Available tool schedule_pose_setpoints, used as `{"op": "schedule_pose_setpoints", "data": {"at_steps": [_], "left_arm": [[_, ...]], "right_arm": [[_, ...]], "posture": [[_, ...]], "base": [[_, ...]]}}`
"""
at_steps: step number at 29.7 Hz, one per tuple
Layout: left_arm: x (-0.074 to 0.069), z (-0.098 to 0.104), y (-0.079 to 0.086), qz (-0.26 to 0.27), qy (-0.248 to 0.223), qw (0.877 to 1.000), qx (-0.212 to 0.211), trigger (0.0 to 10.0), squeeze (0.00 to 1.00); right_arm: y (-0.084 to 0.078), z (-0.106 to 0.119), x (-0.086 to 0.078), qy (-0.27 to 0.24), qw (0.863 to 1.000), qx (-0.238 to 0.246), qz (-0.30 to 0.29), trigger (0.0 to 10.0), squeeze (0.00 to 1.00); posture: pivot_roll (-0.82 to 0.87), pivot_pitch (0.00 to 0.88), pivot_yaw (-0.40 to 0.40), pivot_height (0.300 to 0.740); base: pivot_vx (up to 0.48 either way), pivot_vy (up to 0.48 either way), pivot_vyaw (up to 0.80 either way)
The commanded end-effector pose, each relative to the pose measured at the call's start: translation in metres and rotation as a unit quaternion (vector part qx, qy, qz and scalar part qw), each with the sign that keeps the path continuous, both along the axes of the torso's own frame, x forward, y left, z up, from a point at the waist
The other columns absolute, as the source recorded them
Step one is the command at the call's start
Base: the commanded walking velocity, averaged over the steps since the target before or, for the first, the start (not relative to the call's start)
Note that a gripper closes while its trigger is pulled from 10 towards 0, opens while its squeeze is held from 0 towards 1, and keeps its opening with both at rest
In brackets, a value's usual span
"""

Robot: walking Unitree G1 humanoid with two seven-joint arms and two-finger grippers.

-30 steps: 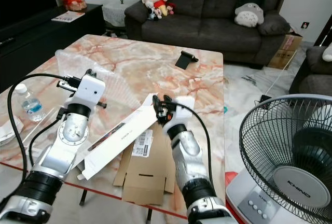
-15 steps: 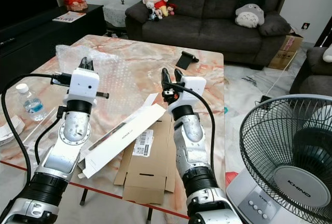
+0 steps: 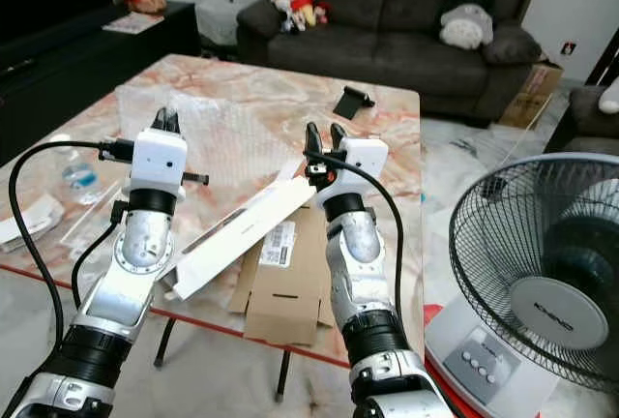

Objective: Picking trash to rubbish bin

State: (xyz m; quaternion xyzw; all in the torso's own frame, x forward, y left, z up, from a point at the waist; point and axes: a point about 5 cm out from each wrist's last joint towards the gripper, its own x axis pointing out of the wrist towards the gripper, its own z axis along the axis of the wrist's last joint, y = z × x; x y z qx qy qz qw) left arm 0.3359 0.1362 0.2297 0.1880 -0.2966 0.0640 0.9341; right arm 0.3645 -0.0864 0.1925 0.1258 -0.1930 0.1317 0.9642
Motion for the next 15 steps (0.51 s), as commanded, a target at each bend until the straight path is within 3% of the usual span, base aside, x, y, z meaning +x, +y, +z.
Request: {"op": "schedule_pose_setpoints", "data": {"at_steps": [1, 15], "left_arm": [[-0.0015, 0.0076, -0.0020, -0.004, -0.017, 1.000, 0.002, 10.0, 0.00], [-0.0025, 0.0124, -0.0027, -0.007, -0.022, 1.000, 0.013, 10.0, 0.00]], "right_arm": [[-0.0042, 0.0044, 0.0001, -0.010, 1.000, -0.004, -0.009, 10.0, 0.00], [-0.0060, 0.0031, -0.0010, -0.008, 1.000, 0.004, -0.017, 10.0, 0.00]], "posture": [[-0.02, 0.000, -0.032, 0.740], [-0.02, 0.000, -0.030, 0.740]], "base": [[0.000, 0.000, 0.00], [0.000, 0.000, 0.00]]}}
